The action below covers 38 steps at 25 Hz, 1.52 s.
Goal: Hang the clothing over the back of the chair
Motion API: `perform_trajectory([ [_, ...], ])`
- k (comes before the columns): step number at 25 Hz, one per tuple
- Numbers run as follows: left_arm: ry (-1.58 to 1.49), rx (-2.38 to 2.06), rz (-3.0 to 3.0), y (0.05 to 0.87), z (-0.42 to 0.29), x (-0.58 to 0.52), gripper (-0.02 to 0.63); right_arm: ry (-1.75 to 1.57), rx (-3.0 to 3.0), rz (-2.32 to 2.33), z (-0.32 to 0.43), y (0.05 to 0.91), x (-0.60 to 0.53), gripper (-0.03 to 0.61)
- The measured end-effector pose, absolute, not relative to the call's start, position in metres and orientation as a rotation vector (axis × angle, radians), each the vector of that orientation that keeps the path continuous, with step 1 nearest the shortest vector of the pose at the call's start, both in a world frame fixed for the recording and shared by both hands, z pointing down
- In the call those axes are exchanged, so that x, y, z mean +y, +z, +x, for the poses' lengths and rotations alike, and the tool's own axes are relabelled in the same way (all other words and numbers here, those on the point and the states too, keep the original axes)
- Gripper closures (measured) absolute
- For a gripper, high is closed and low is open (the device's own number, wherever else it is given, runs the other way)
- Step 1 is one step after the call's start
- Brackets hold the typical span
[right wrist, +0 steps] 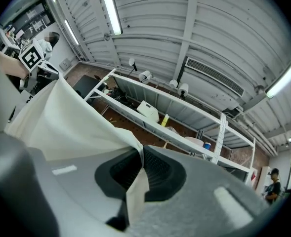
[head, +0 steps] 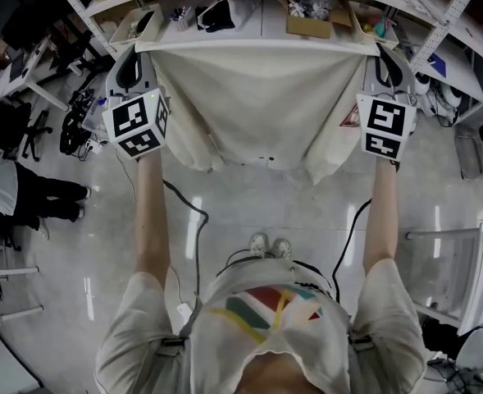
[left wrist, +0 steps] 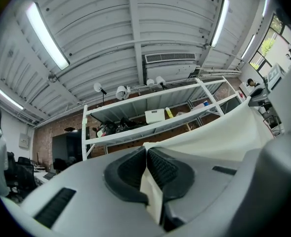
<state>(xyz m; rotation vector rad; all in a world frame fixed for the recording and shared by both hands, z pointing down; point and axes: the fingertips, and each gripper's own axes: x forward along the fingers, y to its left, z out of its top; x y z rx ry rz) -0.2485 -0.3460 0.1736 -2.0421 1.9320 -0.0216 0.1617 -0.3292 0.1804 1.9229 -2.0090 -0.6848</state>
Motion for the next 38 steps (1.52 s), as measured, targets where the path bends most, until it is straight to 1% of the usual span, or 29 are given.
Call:
perform_trajectory([
  [5, 0.009, 1.907, -1.997, 0.144, -0.251, -0.348, 0.597, -0.795, -2.0, 1.921, 0.159, 0.149, -0.334, 0.57],
  [10, -0.029, 1.918, -1.999, 0.147, -0.252, -0.364, 0.597, -0.792, -1.991, 1.87, 0.158, 0.147, -0.356, 0.569],
  [22, -0.212, 1.951, -2.099, 0.223, -0.248, -0.386, 0.597, -0.624, -1.959, 1.753, 0.16, 0.225, -0.373, 0.569],
  [38, -0.372, 1.963, -2.207, 0.309, -0.237, -0.394, 0.597, -0.453, -1.923, 1.685, 0.171, 0.311, -0.369, 0.569],
])
